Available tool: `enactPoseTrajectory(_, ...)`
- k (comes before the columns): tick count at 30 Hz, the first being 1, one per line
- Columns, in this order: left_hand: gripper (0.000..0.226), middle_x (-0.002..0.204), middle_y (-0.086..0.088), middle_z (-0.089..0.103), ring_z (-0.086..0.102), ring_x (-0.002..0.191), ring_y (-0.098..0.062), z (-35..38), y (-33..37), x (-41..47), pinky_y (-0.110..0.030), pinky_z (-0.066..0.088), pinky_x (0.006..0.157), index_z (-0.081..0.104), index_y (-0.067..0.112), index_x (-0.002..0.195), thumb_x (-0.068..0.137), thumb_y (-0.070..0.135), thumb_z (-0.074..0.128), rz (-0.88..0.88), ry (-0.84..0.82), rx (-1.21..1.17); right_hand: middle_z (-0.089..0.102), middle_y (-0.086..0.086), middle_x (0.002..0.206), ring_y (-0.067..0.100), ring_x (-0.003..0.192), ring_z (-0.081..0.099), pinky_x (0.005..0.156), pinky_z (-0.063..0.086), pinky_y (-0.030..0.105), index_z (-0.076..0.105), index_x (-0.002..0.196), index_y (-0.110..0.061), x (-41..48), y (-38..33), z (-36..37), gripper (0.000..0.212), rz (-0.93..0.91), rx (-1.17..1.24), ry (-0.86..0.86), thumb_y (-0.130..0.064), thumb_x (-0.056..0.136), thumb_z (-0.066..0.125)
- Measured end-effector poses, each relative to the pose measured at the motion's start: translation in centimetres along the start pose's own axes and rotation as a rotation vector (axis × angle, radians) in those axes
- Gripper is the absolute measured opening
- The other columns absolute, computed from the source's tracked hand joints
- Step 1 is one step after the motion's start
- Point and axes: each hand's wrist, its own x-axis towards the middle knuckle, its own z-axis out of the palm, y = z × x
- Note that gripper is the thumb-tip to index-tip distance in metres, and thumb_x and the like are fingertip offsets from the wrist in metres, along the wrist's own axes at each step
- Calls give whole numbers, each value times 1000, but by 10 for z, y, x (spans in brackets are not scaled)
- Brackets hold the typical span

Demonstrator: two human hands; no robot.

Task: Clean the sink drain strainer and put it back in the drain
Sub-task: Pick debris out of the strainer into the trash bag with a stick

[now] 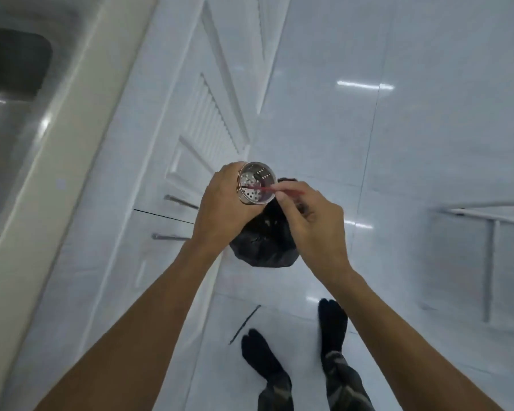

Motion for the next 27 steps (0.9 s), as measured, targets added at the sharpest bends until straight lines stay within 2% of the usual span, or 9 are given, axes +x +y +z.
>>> enactPoseTrajectory(3, 62, 111, 16, 62, 60, 103, -10, 54, -49, -13, -29, 54, 88, 56, 32, 121, 70, 54, 84, -10, 9, 36, 73, -16, 105, 6, 94, 66, 85, 57, 30, 72, 116, -28, -9, 74, 30, 19, -11, -95, -4, -24, 102, 61)
enactPoseTrajectory(6, 65, 114, 6, 65, 59, 105, -12, 99, -99, -21, -4, 38, 89, 59, 22, 125, 72, 51, 84, 10, 5, 94, 74, -11, 106, 7, 92, 66, 85, 57, 25, 71, 120, -26, -17, 141, 57, 22, -54, -247, -45, -23, 103, 57)
enactPoseTrajectory(8, 67, 117, 2, 67, 59, 106, -13, 124, -128, -24, 0, 33, 88, 59, 19, 127, 75, 53, 82, 23, -31, 146, 74, -8, 109, 11, 96, 66, 87, 56, 24, 71, 121, -25, -22, 176, 70, 24, -74, -328, -76, -28, 105, 53)
enactPoseTrajectory(12, 73, 126, -2, 65, 59, 114, -17, 158, -172, -26, -15, 43, 96, 57, 16, 133, 76, 55, 81, 12, -74, 235, 74, 2, 112, 21, 98, 68, 90, 58, 33, 70, 122, -18, -37, 218, 85, 42, -62, -451, -168, -38, 101, 39)
enactPoseTrajectory(15, 76, 130, -5, 64, 59, 117, -20, 170, -189, -30, -25, 47, 100, 56, 13, 136, 76, 48, 85, 11, -124, 270, 75, 6, 109, 24, 93, 69, 87, 60, 37, 71, 120, -15, -45, 232, 92, 30, -7, -495, -223, -28, 100, 54)
enactPoseTrajectory(17, 76, 130, -7, 63, 58, 116, -23, 173, -193, -32, -29, 50, 100, 56, 11, 136, 76, 45, 86, 7, -145, 283, 74, 4, 109, 22, 94, 68, 89, 59, 35, 71, 121, -16, -46, 236, 94, 25, 8, -465, -209, -23, 101, 58)
enactPoseTrajectory(21, 73, 129, -12, 63, 59, 116, -28, 177, -192, -35, -35, 50, 101, 57, 6, 135, 77, 39, 87, 21, -155, 288, 73, -1, 112, 14, 99, 65, 94, 53, 22, 70, 123, -20, -43, 236, 96, 28, 52, -370, -115, -30, 103, 53)
enactPoseTrajectory(24, 73, 130, -14, 63, 59, 117, -31, 180, -189, -33, -39, 51, 102, 57, 4, 135, 77, 38, 86, 45, -154, 292, 72, 4, 118, 19, 104, 66, 99, 53, 29, 69, 126, -17, -41, 234, 99, 41, 72, -403, -193, -37, 100, 45)
enactPoseTrajectory(27, 74, 131, -14, 62, 58, 119, -31, 180, -188, -32, -39, 50, 103, 56, 5, 136, 77, 39, 86, 50, -137, 292, 74, 6, 114, 24, 100, 67, 93, 58, 37, 71, 122, -15, -38, 237, 96, 28, 1, -475, -252, -26, 100, 57)
